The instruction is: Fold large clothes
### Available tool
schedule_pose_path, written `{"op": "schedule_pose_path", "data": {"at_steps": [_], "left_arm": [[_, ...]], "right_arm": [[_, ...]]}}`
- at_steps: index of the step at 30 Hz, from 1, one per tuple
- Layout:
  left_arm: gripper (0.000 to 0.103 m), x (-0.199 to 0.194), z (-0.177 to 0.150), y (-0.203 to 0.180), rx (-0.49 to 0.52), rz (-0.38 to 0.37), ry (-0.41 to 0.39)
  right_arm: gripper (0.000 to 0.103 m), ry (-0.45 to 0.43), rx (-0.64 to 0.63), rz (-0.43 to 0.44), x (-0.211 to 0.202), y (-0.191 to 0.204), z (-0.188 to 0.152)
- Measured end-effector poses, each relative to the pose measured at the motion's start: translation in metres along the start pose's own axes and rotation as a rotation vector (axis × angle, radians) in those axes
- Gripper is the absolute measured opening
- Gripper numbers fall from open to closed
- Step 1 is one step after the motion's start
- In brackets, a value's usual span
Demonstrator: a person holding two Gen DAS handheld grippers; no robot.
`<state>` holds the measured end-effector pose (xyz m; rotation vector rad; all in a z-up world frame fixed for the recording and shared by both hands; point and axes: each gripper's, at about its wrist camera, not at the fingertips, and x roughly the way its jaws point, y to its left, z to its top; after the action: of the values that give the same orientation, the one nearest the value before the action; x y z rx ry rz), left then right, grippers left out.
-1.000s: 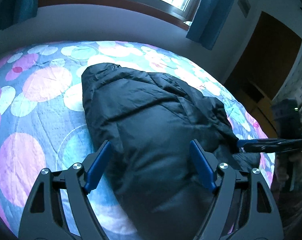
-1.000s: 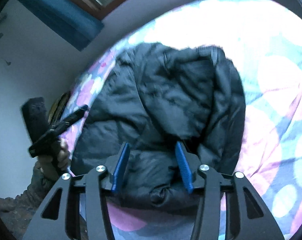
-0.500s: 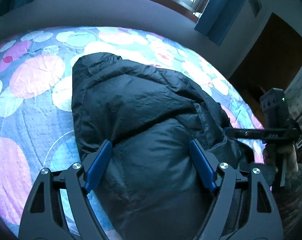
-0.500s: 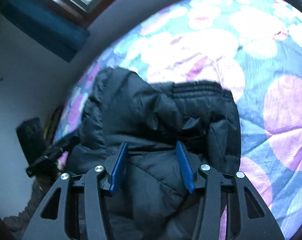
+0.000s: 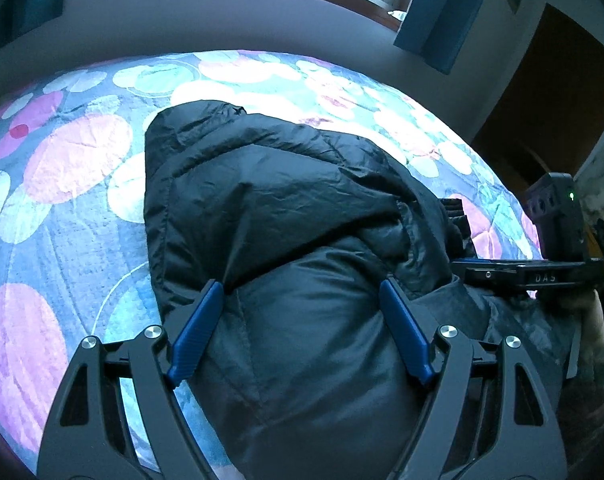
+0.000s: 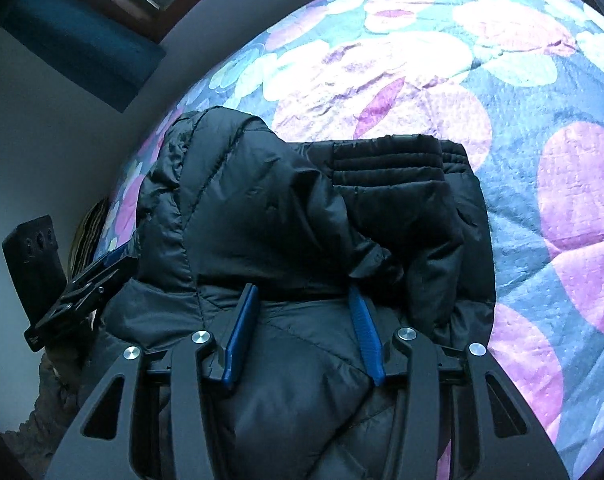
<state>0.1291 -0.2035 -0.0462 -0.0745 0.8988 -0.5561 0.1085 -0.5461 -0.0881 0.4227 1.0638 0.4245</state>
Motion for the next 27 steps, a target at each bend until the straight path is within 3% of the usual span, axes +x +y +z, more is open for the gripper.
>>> {"op": "schedule_pose_path", "data": {"at_steps": [6,13,17,21,27], "left_arm": [[0.079,-0.031,-0.007,-0.006,-0.015,-0.005,-0.031],[0.079,-0.070,-0.028,-0.019,-0.036,-0.061,-0.085],[0.079,-0.072,-0.047,-0.032,-0.021,-0.086,-0.066],[0.079,-0.065,-0.056,-0.039,0.015,-0.045,-0.065],[0.079,-0.055,-0.059,-0.038,0.037,-0.026,-0.059]], "right_arm": [[0.053,-0.051,-0.007,-0.034,-0.023,0.011,-0.012],[0.055,-0.144,-0.068,-0.060,-0.077,0.040,-0.042],[0.055,-0.129,-0.107,-0.048,-0.090,0.052,-0.066],[0.055,-0.074,-0.125,-0.050,-0.085,0.053,-0.086],[0.055,-0.007,-0.053,-0.060,-0.062,0.031,-0.092]]}}
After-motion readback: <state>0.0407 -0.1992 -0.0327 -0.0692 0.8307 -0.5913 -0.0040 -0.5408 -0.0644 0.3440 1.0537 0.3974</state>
